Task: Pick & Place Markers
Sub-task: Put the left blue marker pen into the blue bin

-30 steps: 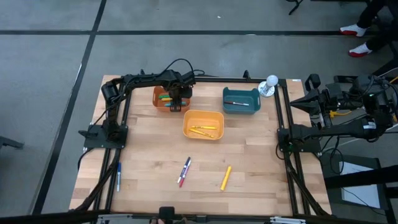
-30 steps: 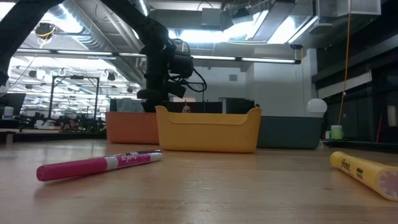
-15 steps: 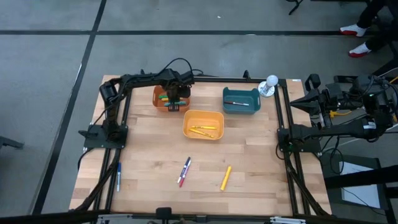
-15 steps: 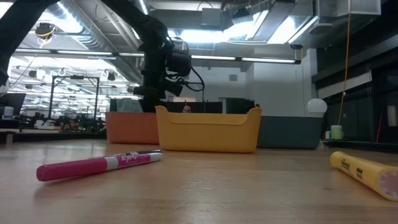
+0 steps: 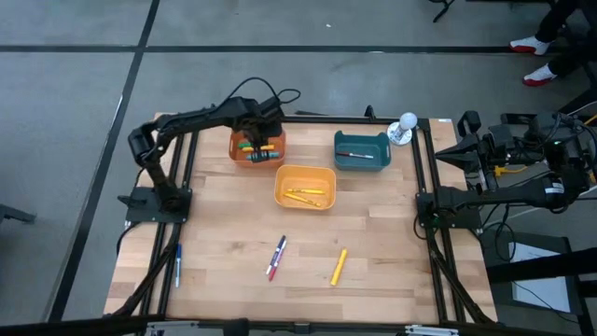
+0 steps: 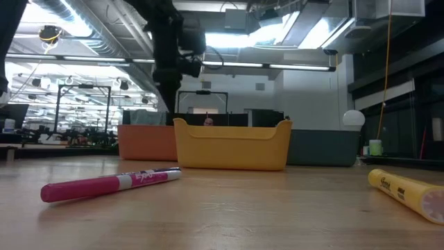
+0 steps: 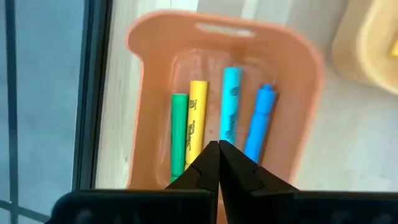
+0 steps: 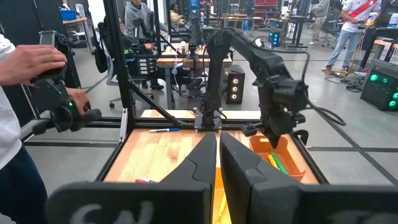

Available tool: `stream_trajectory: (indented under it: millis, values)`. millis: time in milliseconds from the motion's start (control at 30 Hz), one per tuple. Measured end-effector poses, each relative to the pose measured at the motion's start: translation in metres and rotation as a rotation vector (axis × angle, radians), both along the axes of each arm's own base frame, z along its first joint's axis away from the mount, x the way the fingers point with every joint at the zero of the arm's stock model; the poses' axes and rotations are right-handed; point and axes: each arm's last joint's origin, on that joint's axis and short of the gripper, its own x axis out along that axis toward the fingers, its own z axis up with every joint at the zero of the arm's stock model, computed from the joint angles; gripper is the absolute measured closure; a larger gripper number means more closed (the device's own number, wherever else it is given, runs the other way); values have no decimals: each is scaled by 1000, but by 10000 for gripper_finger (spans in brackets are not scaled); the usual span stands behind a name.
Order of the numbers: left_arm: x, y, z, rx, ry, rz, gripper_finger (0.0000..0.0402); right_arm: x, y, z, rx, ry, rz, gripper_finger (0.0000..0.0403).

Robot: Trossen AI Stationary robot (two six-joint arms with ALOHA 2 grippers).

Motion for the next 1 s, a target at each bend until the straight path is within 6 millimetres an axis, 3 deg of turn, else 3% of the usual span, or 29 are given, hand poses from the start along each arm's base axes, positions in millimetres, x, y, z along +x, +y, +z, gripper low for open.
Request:
stream_trajectory:
  millis: [400,767,1000]
  values:
    - [-9,-36,40,-11,-151,22,400,0,0,0,0,0,0,379]
    - [-24,-80,81,-49,-342,3,399,0,0,0,0,0,0,379]
    - [-31,-108,97,-82,-419,1,399,0,0,0,0,0,0,379]
